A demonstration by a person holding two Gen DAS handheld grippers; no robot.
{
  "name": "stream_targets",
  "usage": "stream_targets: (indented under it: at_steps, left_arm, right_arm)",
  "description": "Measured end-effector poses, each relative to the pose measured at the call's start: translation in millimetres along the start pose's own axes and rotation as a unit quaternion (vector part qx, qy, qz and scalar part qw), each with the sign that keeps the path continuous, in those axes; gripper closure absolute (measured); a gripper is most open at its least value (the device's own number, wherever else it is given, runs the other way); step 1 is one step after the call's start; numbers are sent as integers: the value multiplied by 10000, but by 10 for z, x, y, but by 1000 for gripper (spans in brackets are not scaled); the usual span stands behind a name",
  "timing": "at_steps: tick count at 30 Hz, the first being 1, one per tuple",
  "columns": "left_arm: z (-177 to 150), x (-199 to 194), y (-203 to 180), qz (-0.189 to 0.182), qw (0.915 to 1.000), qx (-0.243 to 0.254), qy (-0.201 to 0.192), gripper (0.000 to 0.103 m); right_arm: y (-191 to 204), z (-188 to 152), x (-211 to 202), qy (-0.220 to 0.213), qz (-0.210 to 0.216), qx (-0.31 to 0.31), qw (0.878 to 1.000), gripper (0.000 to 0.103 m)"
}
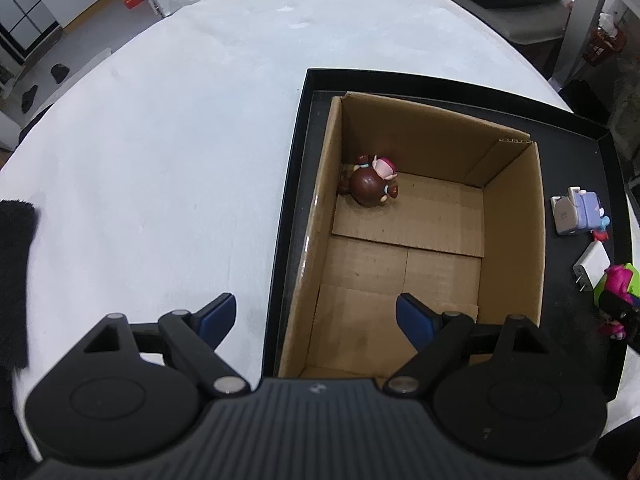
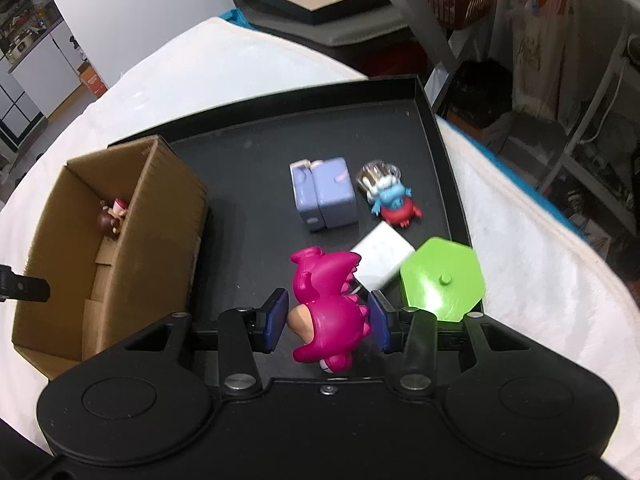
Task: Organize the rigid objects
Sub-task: 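Lift the pink dinosaur with the right gripper and drop it into the box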
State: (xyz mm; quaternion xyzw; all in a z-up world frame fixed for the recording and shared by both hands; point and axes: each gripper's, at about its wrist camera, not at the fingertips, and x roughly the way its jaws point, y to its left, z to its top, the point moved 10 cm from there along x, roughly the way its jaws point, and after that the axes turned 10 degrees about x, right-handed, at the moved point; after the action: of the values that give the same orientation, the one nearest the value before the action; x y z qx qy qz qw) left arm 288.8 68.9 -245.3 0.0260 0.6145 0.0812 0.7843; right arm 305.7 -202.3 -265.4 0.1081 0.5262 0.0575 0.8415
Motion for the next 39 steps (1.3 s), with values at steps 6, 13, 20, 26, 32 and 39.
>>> stream_targets:
  at_steps: [6,13,20,26,32,39]
  left_arm:
    - [-32,77,57,-326,9994,-61,-133,21]
    - [-53,135,59,-690,9974,-9,-218,38]
    - [-68,196,-45,-743,9964,321,-231,47]
    - [-112,286,-25,-743,9965,352,-154,70]
    - [-185,393,110,-835,9965,30,27,93]
    - [-252,411,183,-931,9948,-402,65,93]
  right_arm:
    - [159,142,-193,-254,-98,-67,9996,60]
    - [407,266,-353,-524,-147,-222,9983,60]
    - [708,349,-450,-688,-145,-381,9968,60]
    - [957,381,-493,-768,-137,-540,9955,60]
    - [1205,360,-481,-788,-74,-747,9941,60]
    - [1435,319,-398,-708,-7,-938,9931,60]
